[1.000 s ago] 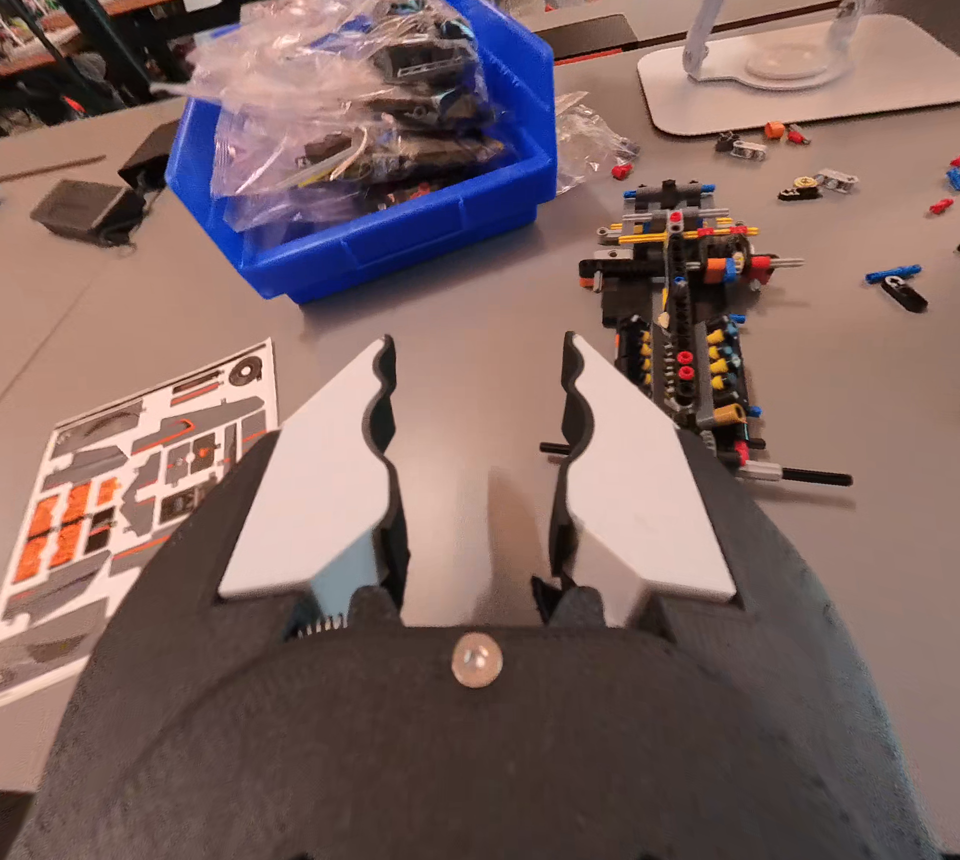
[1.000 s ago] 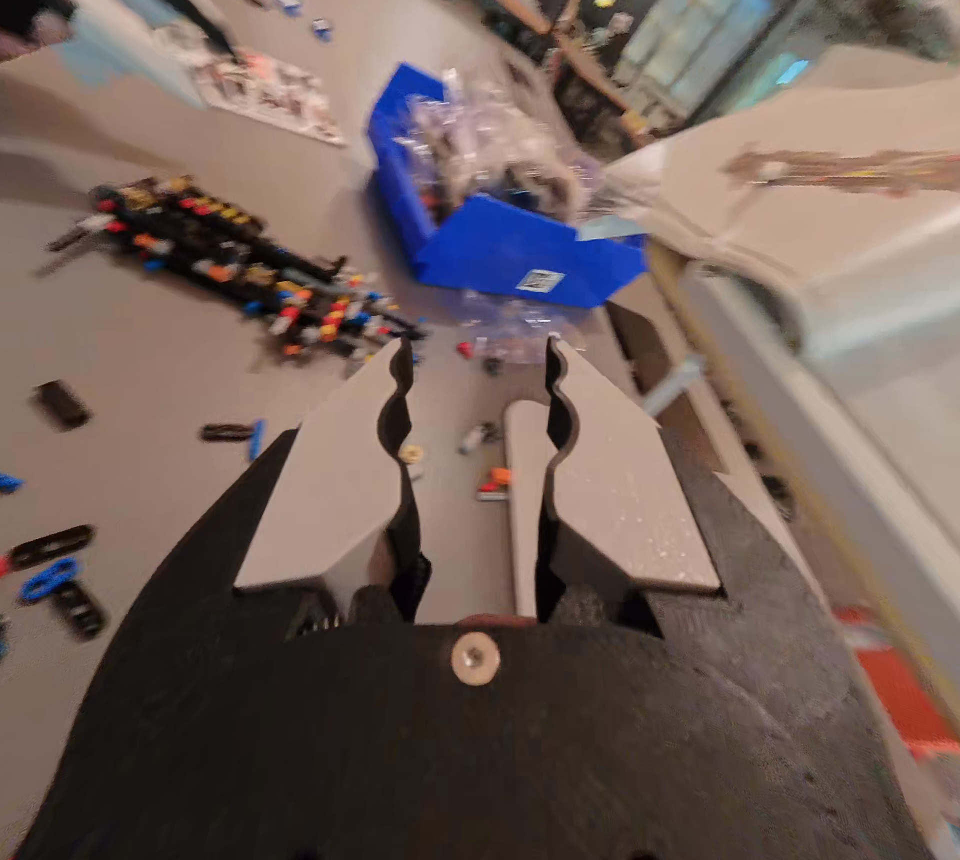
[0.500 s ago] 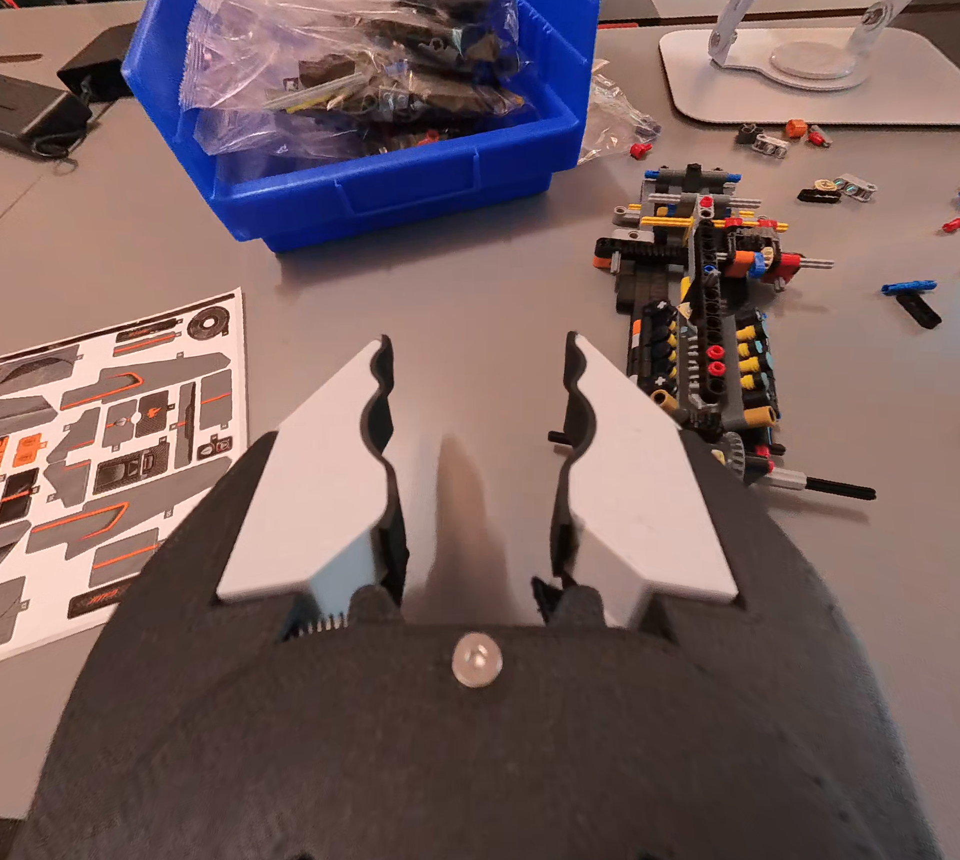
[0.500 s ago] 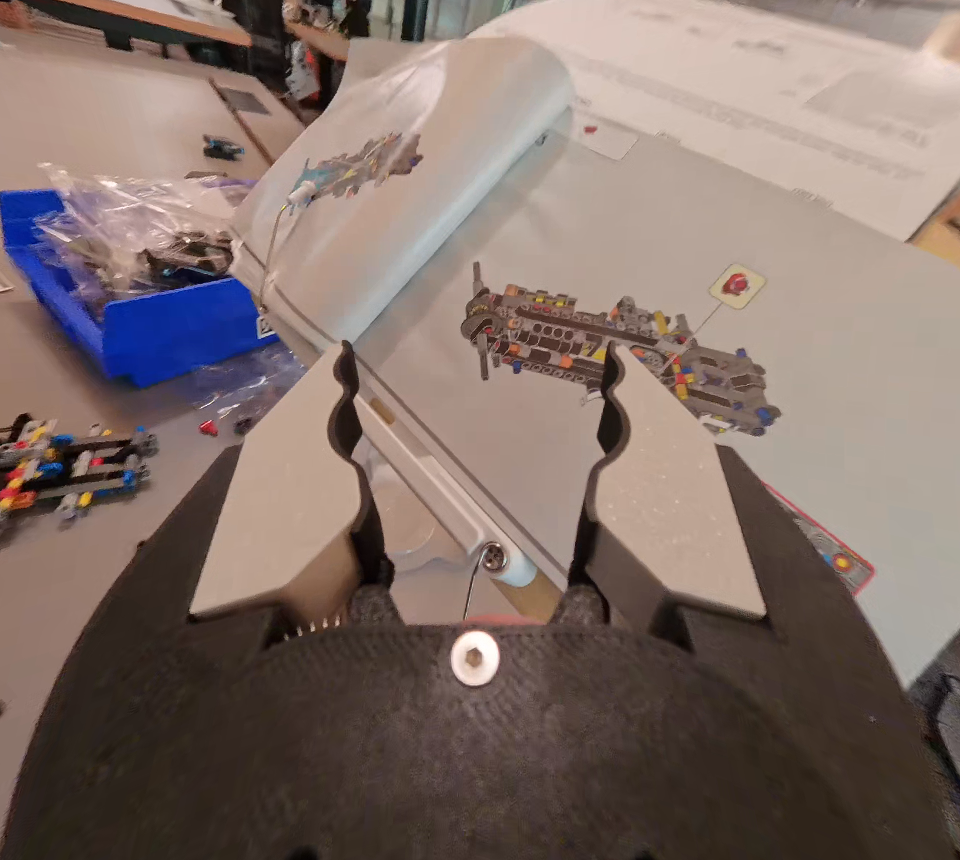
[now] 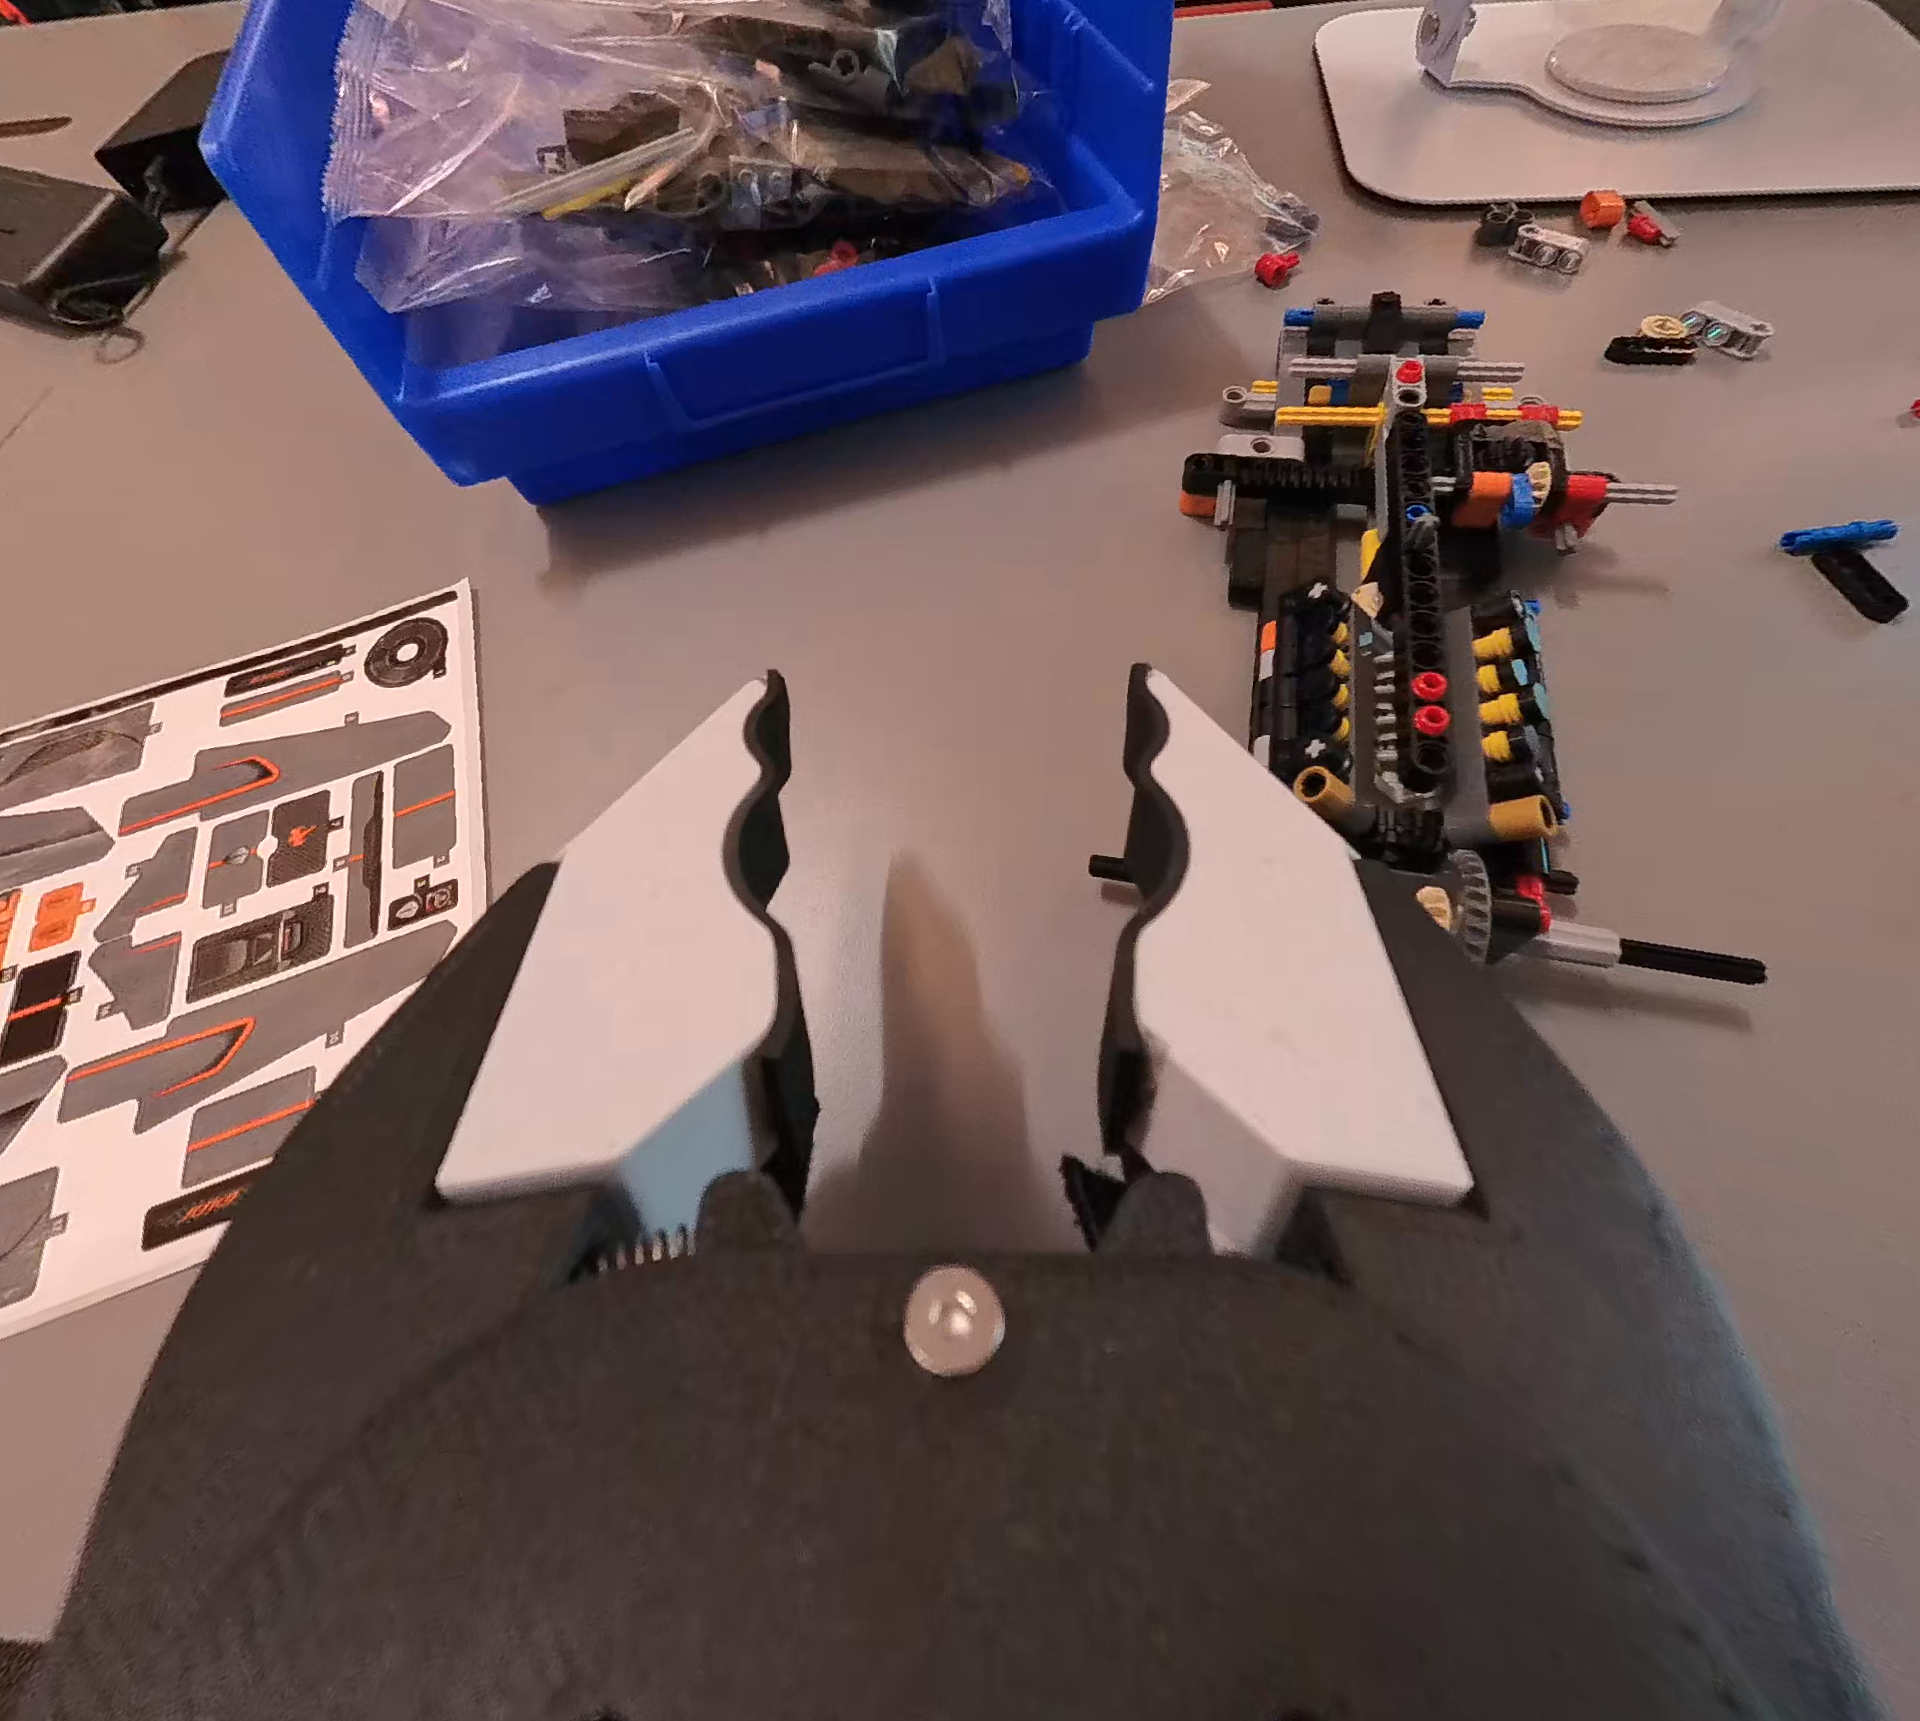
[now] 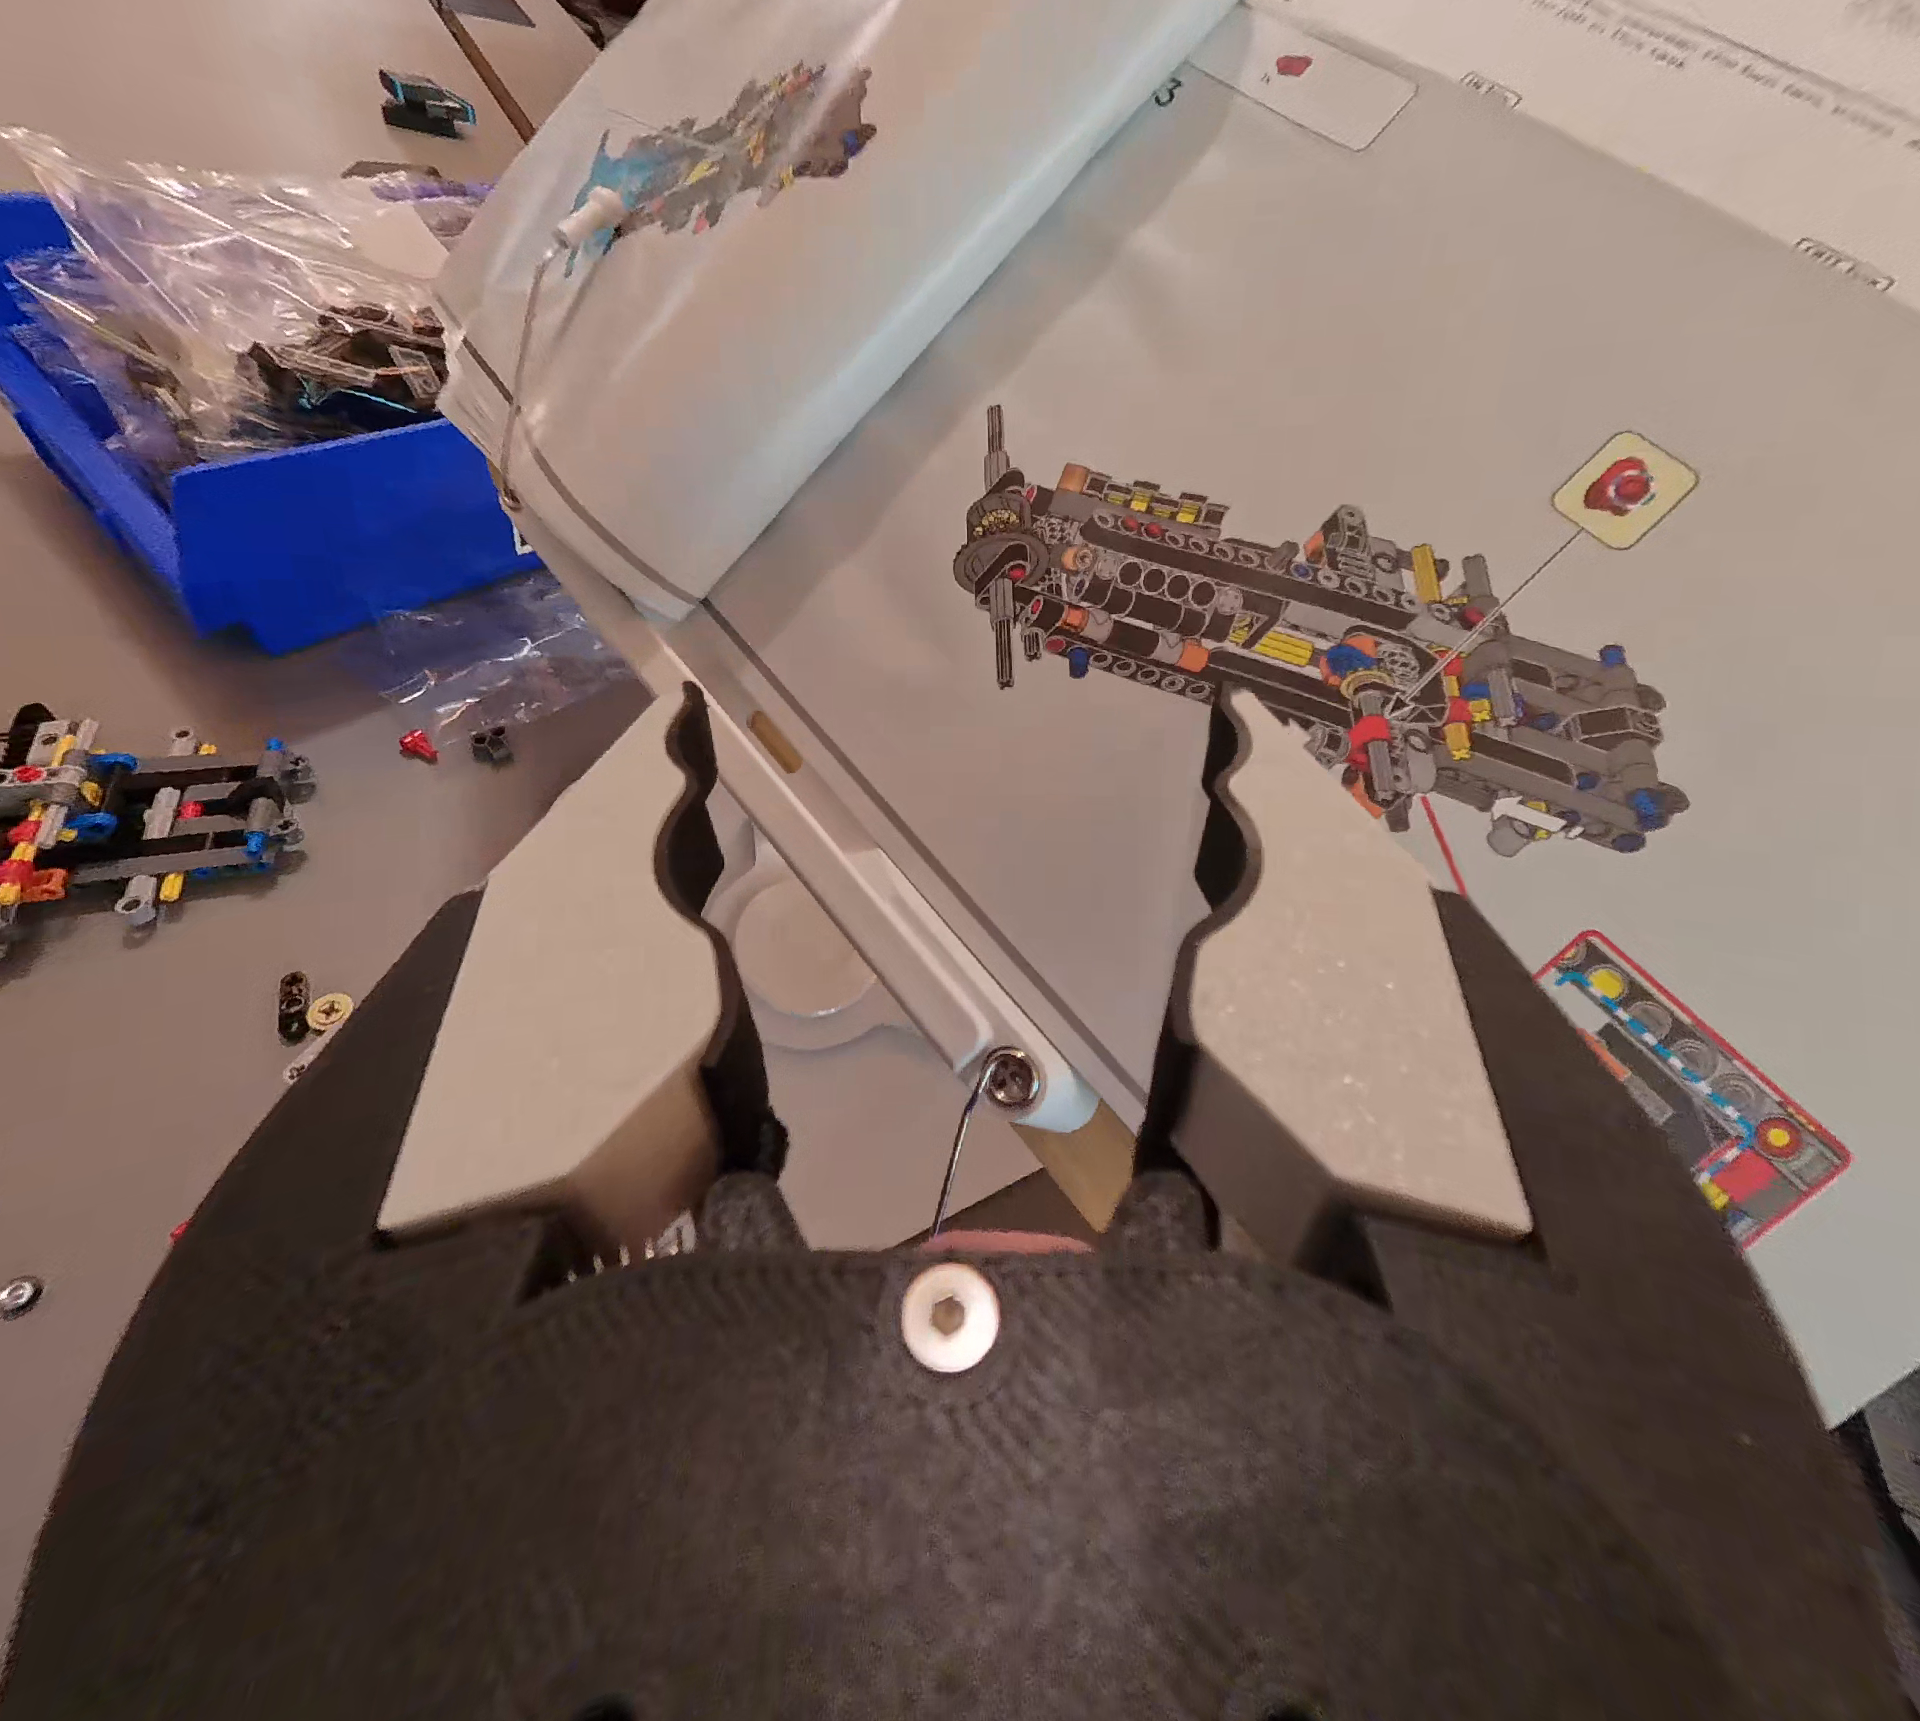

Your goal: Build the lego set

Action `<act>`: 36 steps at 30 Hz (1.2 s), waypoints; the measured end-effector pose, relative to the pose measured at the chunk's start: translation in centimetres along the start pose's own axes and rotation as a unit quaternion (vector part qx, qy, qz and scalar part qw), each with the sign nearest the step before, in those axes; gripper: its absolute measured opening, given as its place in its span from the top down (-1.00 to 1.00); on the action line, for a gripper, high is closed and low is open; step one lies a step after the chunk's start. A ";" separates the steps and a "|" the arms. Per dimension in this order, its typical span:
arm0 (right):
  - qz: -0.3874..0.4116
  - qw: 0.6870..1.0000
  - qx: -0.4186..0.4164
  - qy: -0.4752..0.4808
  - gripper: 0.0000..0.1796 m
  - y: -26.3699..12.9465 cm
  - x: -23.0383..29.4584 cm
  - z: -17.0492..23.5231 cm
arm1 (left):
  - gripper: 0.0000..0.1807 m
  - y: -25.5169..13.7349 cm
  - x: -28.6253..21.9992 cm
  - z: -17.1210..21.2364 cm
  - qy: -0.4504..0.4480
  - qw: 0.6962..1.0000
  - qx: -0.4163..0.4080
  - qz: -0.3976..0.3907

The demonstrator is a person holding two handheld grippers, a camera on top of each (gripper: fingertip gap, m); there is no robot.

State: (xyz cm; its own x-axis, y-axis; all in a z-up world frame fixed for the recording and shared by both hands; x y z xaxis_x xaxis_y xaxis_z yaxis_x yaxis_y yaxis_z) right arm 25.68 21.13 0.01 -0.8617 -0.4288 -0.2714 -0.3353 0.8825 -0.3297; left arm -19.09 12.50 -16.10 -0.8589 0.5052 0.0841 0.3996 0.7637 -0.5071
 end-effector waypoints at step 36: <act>-0.034 0.999 -0.007 -0.016 -0.04 0.8 1.6 -0.5 | 0.29 0.1 -0.1 0.1 0.004 1.000 0.005 -0.001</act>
State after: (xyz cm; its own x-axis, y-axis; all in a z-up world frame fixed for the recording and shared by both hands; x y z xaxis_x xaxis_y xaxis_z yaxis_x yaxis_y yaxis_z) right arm 23.84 21.27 -0.22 -0.8245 -0.4934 -0.2771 -0.3981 0.8537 -0.3358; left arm -19.02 12.48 -16.21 -0.8571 0.5070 0.0908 0.3950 0.7601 -0.5159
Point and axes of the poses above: each gripper's, where its closed fingertips meet, y out along the fingers, z out of its underside, x = y × z across the jaws, the point moved 5 cm from there along -y, back along the fingers, and after that the axes turned 4 degrees about x, right-handed, at the moved point
